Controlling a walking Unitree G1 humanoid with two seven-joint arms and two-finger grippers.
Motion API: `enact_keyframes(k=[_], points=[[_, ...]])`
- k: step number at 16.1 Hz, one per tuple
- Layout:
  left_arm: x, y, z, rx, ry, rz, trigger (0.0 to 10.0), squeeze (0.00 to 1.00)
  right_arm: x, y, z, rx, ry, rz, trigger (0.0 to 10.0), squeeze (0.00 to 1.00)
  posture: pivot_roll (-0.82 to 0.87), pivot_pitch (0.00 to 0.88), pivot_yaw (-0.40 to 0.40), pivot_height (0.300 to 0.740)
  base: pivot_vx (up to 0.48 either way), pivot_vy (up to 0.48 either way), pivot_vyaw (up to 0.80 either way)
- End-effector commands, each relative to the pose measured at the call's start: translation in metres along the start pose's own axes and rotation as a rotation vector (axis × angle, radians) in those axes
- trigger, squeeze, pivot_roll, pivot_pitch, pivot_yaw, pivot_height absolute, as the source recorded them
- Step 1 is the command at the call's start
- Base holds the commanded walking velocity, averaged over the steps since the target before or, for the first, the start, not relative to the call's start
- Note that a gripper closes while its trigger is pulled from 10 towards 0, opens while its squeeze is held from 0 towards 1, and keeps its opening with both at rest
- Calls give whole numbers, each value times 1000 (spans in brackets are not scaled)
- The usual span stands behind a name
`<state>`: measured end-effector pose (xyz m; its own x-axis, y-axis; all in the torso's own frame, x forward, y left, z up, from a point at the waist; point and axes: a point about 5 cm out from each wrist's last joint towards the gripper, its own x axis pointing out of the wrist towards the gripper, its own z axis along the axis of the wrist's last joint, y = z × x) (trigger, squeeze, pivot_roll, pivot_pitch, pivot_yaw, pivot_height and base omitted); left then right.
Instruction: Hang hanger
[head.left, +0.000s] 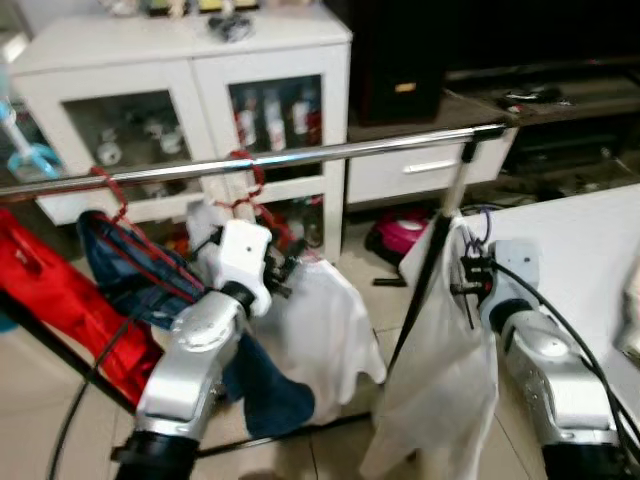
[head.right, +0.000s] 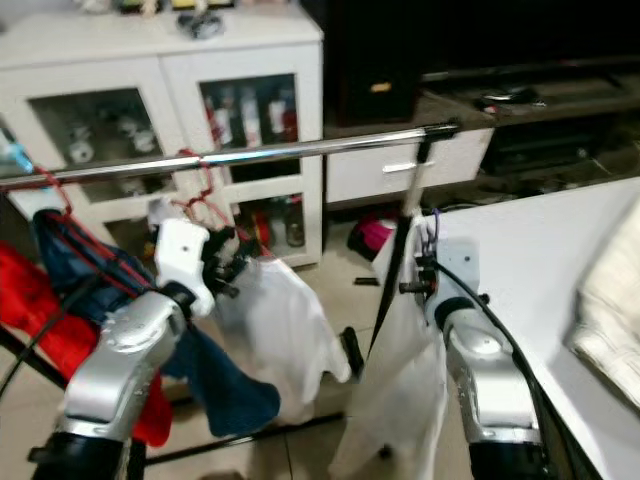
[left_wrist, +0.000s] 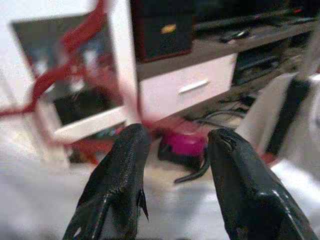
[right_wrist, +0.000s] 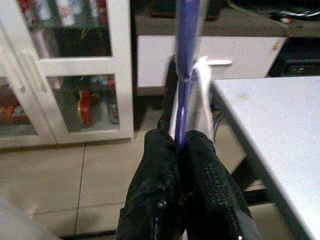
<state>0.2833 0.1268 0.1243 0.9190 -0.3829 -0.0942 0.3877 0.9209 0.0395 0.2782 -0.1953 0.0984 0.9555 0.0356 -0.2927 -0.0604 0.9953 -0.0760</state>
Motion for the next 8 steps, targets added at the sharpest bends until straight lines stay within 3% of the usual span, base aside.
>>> enact_keyframes(k=[1, 5, 8], points=[[0, 0, 1, 11, 0, 3, 10000, 0, 1, 8, 11, -3, -49, 51, 10000, 0, 88, 20, 15, 740, 0, 0, 0], [-1, -5, 0, 21, 4, -10, 10000, 0, -2, 4, 5, 10, -30, 43, 10000, 0, 85, 22, 16, 740, 0, 0, 0], [-2, -7, -2, 28, 8, -24, 10000, 0, -13, -7, -6, -108, 49, 80, 10000, 0, 84, 26, 17, 740, 0, 0, 0]])
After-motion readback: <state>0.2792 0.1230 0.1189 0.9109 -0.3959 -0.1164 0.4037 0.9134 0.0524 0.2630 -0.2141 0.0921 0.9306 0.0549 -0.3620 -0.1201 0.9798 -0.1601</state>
